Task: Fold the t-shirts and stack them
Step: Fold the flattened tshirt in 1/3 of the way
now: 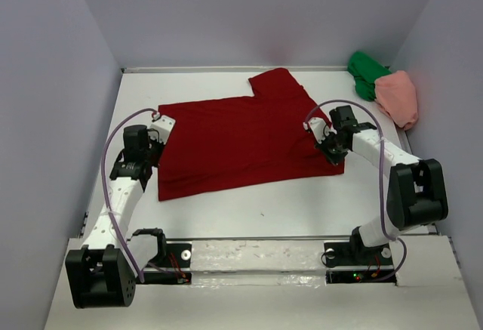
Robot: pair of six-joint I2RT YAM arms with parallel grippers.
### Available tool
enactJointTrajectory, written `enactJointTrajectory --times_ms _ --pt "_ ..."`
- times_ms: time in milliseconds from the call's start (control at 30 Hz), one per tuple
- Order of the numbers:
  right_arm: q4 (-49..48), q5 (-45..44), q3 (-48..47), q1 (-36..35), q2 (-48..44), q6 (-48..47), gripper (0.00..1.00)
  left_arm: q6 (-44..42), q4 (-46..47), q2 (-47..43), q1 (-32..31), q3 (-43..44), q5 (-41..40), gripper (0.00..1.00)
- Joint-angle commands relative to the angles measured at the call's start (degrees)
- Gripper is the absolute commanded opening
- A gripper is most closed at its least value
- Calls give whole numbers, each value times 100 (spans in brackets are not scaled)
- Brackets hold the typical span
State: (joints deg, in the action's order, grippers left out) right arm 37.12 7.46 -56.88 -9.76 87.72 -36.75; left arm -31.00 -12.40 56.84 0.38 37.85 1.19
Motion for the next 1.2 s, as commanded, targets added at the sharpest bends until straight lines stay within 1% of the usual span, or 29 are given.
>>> enactJointTrajectory --times_ms 0,133,400,567,667,767,967,1033,1133,1167 --pt "-556 124 124 35 -36 -183 0 51 405 -278 -3 -128 -295 0" --pt "-776 124 318 35 -36 -166 0 -37 537 -454 -3 -365 -260 0" --pt "-1040 141 555 35 25 -139 0 24 502 -244 23 -313 -286 0" --pt "-1093 97 722 35 201 -157 0 24 493 -243 14 -313 -286 0" --pt "-1216 10 924 35 158 -131 0 15 493 -243 14 -313 -286 0" --pt "-1287 -61 1153 88 -27 -139 0 -2 458 -261 23 -304 -190 0" --pt "-1278 -342 1680 193 -694 -122 0 -20 414 -349 14 -278 -145 0" --pt "-1243 -438 1882 194 -870 -113 0 -37 414 -393 14 -286 73 0" --pt "-1120 -527 2084 194 -1361 -87 0 -46 397 -384 23 -269 162 0" --pt "-1076 -527 2128 194 -1363 -69 0 -55 397 -393 23 -269 197 0"
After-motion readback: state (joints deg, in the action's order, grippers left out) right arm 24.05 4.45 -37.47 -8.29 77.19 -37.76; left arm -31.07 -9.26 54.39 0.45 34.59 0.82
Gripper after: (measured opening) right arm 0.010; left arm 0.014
